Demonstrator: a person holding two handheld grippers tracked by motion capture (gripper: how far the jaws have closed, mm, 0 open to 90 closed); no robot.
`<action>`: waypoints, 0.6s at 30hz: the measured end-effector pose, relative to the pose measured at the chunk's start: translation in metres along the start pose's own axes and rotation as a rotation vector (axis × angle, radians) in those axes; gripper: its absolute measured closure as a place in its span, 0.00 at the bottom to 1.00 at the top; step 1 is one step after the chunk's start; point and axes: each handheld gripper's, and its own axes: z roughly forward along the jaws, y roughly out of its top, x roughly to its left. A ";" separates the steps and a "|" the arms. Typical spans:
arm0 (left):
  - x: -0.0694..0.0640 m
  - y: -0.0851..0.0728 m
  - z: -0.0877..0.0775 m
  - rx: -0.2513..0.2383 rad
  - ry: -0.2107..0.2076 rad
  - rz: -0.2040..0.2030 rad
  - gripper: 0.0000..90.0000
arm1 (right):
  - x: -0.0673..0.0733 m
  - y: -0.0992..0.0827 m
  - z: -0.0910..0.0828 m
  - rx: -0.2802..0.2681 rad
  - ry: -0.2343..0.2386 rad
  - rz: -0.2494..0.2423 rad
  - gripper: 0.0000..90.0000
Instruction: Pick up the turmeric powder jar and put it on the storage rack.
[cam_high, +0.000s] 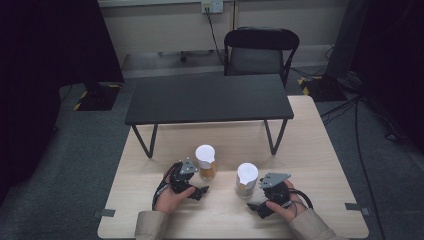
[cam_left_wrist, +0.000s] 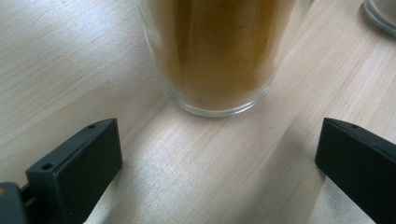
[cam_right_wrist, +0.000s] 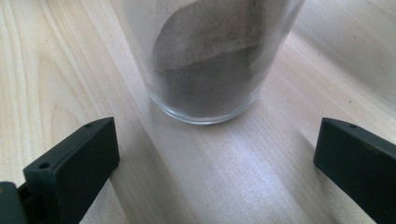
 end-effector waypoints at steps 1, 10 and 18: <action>0.000 0.000 0.000 0.000 0.000 -0.001 0.00 | 0.000 0.000 0.000 0.000 0.000 0.000 0.00; -0.001 0.000 0.000 0.000 0.003 -0.003 0.00 | 0.000 0.000 0.000 0.000 0.000 0.000 0.00; -0.004 0.000 0.000 -0.001 0.012 -0.017 0.00 | 0.000 0.000 0.000 0.000 0.000 0.000 0.00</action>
